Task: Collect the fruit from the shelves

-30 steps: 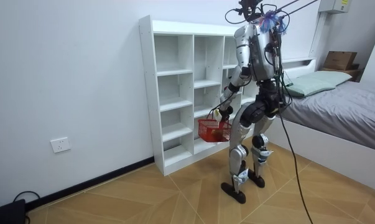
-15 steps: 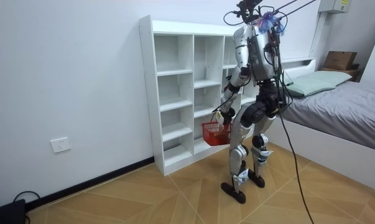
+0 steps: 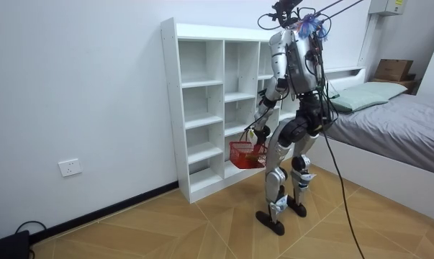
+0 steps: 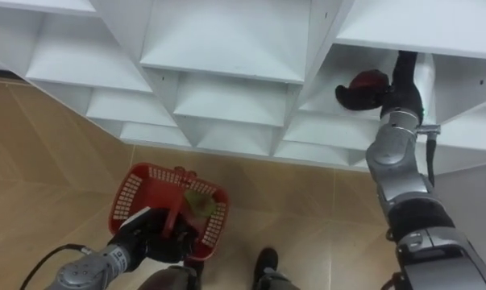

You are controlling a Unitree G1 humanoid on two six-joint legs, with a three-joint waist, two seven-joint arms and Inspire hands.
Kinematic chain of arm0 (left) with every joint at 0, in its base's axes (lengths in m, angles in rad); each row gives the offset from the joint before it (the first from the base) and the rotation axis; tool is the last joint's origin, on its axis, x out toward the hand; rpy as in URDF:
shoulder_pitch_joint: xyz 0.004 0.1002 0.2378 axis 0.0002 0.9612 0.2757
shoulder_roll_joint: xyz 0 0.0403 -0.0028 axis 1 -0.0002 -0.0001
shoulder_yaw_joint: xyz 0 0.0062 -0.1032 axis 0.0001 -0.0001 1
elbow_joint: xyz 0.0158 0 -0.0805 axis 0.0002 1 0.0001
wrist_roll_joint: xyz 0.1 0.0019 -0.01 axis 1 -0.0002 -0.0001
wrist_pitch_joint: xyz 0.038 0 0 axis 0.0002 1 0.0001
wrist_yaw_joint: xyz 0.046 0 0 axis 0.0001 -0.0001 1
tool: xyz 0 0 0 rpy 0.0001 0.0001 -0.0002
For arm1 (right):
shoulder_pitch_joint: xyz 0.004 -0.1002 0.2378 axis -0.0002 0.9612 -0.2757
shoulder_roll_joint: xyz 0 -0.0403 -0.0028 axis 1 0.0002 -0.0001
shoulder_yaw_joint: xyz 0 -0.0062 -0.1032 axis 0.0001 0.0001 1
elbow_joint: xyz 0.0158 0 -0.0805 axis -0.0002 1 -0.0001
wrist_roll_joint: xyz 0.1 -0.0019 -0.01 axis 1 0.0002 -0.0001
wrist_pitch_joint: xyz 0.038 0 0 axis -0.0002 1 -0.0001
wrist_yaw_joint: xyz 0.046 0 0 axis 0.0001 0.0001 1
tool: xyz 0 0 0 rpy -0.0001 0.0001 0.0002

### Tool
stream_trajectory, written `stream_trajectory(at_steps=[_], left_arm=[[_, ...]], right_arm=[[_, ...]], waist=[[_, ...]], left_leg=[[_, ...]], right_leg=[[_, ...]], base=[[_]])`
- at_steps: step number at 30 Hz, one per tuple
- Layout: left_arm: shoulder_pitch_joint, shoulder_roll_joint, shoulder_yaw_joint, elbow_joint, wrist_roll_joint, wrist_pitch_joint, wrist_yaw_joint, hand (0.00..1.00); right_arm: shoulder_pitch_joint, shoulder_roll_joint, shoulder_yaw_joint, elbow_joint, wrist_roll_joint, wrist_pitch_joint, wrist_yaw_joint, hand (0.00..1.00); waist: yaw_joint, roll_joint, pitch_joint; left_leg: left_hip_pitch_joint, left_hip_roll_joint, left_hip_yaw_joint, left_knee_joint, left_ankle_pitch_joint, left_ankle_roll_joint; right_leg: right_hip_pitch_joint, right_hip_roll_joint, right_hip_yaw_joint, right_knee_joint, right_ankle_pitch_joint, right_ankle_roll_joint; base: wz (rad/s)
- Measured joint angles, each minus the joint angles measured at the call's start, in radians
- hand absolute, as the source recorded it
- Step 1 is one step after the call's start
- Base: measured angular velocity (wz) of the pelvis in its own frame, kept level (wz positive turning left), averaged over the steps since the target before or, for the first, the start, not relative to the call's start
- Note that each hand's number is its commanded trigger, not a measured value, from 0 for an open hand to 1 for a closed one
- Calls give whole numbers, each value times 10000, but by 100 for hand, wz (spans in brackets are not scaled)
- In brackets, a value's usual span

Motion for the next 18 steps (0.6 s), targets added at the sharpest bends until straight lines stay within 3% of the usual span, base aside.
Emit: stream_trajectory(at_steps=[6, 18], left_arm=[[-48, 0, -89, 86, -1, 63, 17, 100], [-70, -9, -173, 137, -2, 114, 20, 100]], right_arm=[[6, -1, 169, 320, 4, 344, 578, 0], [4, -1, 212, 340, -19, 424, 701, 0]], waist=[[-30, 1, 0], [-33, 0, 0]], left_leg=[[-88, -3, -5, 7, 2, 1], [-90, -5, -6, 34, 5, 2]], right_leg=[[-67, -6, -5, 30, -8, 5], [-74, -9, 1, 71, -8, 5]], base=[[0], [0]])
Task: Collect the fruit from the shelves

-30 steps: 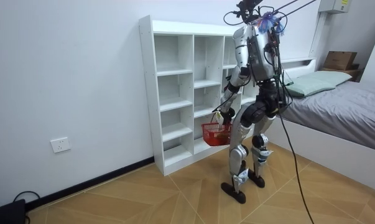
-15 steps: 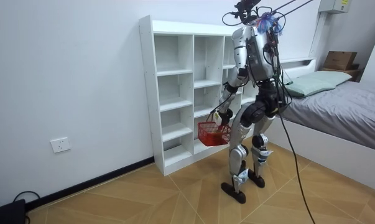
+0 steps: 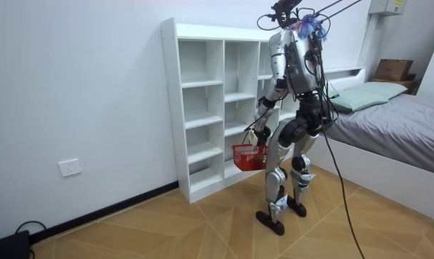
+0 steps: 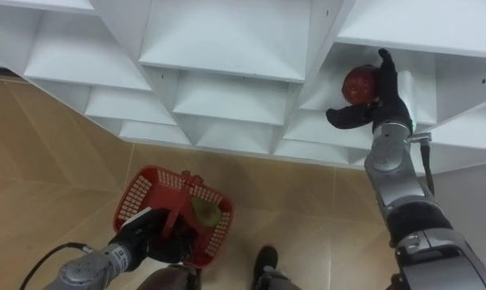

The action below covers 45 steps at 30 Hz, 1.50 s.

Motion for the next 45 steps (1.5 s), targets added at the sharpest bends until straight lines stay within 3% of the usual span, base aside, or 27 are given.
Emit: stream_trajectory(at_steps=[20, 21, 22, 23, 45], left_arm=[[-225, 1, 8, 53, 2, 6, 379, 100], [-224, -1, 5, 53, 2, 7, 379, 100], [-222, -1, 5, 53, 2, 7, 379, 100], [-222, 0, 0, 54, 0, 7, 379, 100], [-262, -19, -242, 470, -6, 12, 364, 100]], right_arm=[[-5, -18, -2, 54, -90, 3, 76, 0], [-5, -18, -2, 54, -142, 3, 73, 17], [-5, -18, -2, 54, -165, 3, 73, 74], [-5, -18, -2, 54, -210, 3, 73, 100], [-139, -224, 5, 69, -215, 16, -214, 100]], waist=[[-9, 0, 2], [-9, 0, 2], [-9, 0, 2], [-9, 1, 2], [-9, 6, 6]], left_leg=[[-81, -15, -18, 111, -1, 0], [-82, -14, -17, 111, -1, 0], [-82, -14, -17, 110, -1, 0], [-82, -10, -18, 112, -1, 0], [-19, 12, -12, 54, 3, -7]], right_leg=[[-107, -50, -22, 110, -61, -28], [-107, -48, -21, 109, -61, -28], [-107, -47, -21, 110, -61, -28], [-103, -41, -20, 107, -60, -28], [-39, 11, 5, 89, -48, -37]], base=[[0], [0], [0], [0], [0]])
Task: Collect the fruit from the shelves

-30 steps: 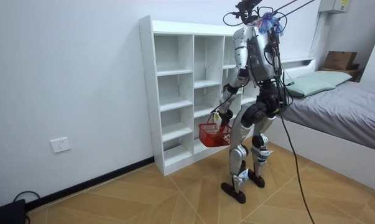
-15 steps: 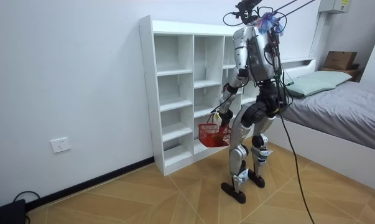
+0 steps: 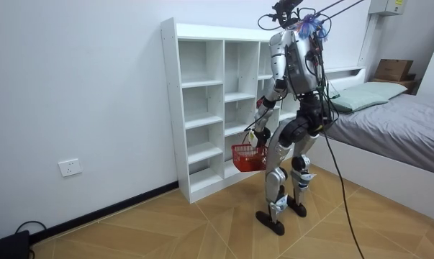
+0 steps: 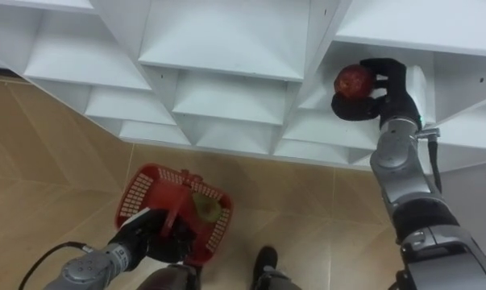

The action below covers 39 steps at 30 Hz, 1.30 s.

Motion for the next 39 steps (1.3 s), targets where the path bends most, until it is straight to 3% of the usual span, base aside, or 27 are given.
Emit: stream_trajectory(at_steps=[17, 29, 32, 36, 39], left_arm=[[-70, 2, 7, 0, 2, -1, -11, 100], [-67, 15, 16, -70, -2, -22, -13, 100], [-68, 11, -1, -93, -5, -21, -14, 100], [117, -10, 26, -187, 7, -18, -14, 100], [393, 8, 232, -728, -9, -20, -15, 100]], right_arm=[[1, 3, -2, -144, -217, -3, -11, 100], [508, 91, 657, -1847, -640, 11, 601, 100], [946, 80, 666, -2465, -684, 26, 621, 100], [1772, 111, 649, -3436, -807, 99, 889, 100], [2544, 166, 689, -4265, -908, 98, 1145, 100]], waist=[[-5, -8, 17], [-11, 73, -31], [-102, 207, -109], [-307, 615, -359], [-308, 694, -409]], left_leg=[[-35, 6, 8, -25, -2, -3], [-65, 14, 30, -11, -3, -3], [-65, 22, 19, 21, -5, -3], [90, 37, 90, -39, -5, -3], [369, 68, 295, -296, 17, -32]], right_leg=[[-24, 43, -4, -124, 15, 6], [-7, 38, -13, -154, 17, 10], [34, 42, -31, -180, 21, 10], [136, 50, 26, -194, 24, 13], [173, 105, 240, -178, 47, -17]], base=[[0], [0], [1], [-4], [-19]])
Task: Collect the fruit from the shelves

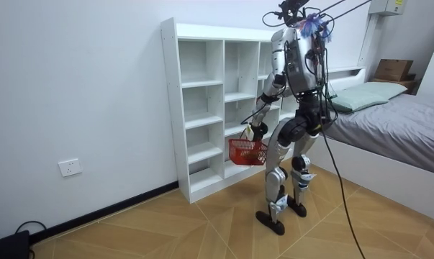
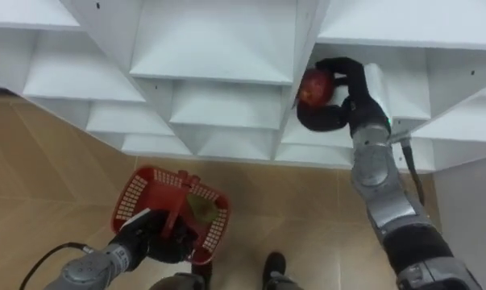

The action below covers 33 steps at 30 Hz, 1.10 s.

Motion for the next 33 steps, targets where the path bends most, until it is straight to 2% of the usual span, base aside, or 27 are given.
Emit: stream_trajectory(at_steps=[1, 4, 8, 12, 18, 26, 33], left_arm=[[11, -8, 13, -55, 0, -13, -1, 100], [242, -96, -12, -295, 0, -87, 2, 100], [558, -260, 0, -666, 3, -213, 14, 100], [1236, -198, -75, -1400, -103, -211, 22, 100], [1282, -465, -241, -1473, -473, -210, 20, 100], [1347, -622, -456, -1455, -486, -200, 40, 100], [1150, -631, -725, -1473, -487, -199, 17, 100]], right_arm=[[125, 38, 37, -105, 0, 0, 94, 100], [744, 487, 479, -440, -58, -2, 735, 100], [1756, 553, 855, -1463, -381, -42, 1234, 100], [2536, 648, 1198, -2174, -867, -41, 1581, 100], [2934, 1197, 1527, -2196, -877, -42, 1769, 100], [3384, 1270, 1912, -2193, -1239, -25, 2139, 100], [3343, 1235, 2053, -2140, -1302, 19, 2553, 100]], waist=[[-9, 0, 0], [-188, 11, -8], [-239, 27, -18], [-281, 34, -22], [-297, 47, -45], [-278, 160, -117], [-281, 158, -115]], left_leg=[[32, 7, 18, -20, 11, -14], [200, 124, 212, -44, 32, -50], [178, 188, 238, -74, 34, -58], [173, 185, 287, -127, 33, -58], [180, 188, 286, -131, 34, -57], [196, 178, 290, -150, 34, -57], [180, 169, 286, -152, 36, -57]], right_leg=[[13, 16, 36, -1, 8, -8], [150, 113, 103, -152, 58, -64], [177, 215, 90, -335, 183, -75], [131, 275, 165, -363, 225, -58], [154, 282, 216, -358, 242, -57], [153, 296, 245, -382, 247, -49], [130, 286, 276, -379, 249, -43]], base=[[-16], [-12], [-5], [-3], [0], [0], [0]])
